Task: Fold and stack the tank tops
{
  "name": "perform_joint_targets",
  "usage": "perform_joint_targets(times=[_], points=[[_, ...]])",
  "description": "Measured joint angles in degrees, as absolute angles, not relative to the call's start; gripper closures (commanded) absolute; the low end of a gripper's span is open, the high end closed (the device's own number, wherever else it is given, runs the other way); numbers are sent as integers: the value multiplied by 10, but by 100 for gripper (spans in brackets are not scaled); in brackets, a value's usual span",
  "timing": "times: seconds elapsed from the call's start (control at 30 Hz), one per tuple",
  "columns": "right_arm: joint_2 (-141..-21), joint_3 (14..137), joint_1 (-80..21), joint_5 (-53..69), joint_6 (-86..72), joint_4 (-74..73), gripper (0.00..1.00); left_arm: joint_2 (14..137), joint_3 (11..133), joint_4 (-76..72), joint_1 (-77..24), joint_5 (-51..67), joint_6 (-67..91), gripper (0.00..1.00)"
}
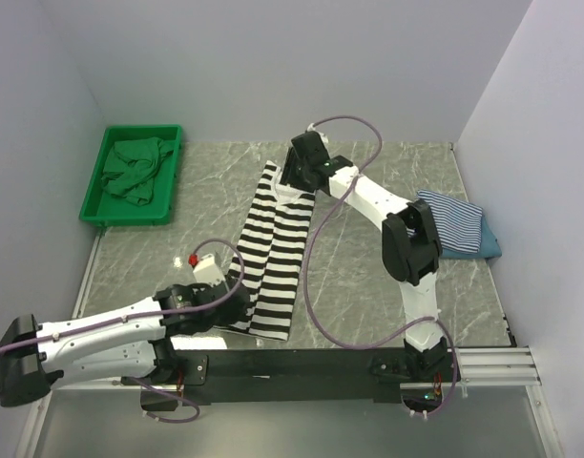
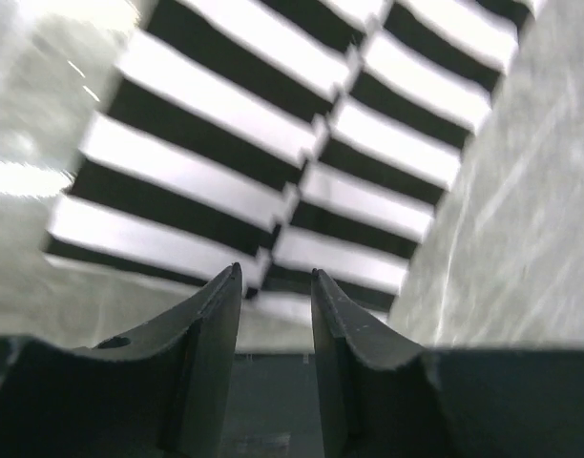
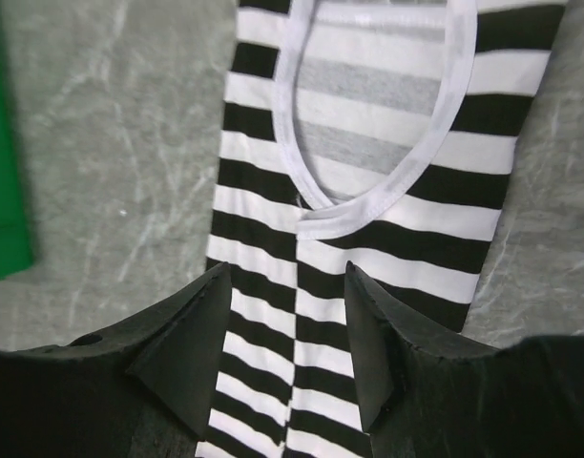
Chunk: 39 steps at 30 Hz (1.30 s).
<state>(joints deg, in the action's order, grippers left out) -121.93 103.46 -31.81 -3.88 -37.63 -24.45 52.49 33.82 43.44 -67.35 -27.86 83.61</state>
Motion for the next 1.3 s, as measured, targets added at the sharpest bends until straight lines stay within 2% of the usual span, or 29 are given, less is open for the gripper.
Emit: perform_joint_targets(times=[0.2,0.47,0.63,0.8,1.13,1.23,1.3], points=[[-1215,1036,-343,-77,-379,-252,45,521,339,402,-551,-249,753,61],[-1316,1054,-388,-116,-384,-307,47,555,367,362,-419,-185,642,64],[-1354,1140,-387,-138,-363,-344,48,562,368,344,-367,-152,597,64],[-1448,1294,-382,-160,-308,-424,48,572,369,330,-343,-130,572,64],[-1482,1362,-349,-166,-177,-479,42,677,400,286,-291,-71,529,65],[-1482,1362,-322,-165,-139,-470,37,721,424,269,-280,-56,517,64],[-1483,1363,-301,-167,-109,-458,29,750,439,258,-272,-47,511,61]])
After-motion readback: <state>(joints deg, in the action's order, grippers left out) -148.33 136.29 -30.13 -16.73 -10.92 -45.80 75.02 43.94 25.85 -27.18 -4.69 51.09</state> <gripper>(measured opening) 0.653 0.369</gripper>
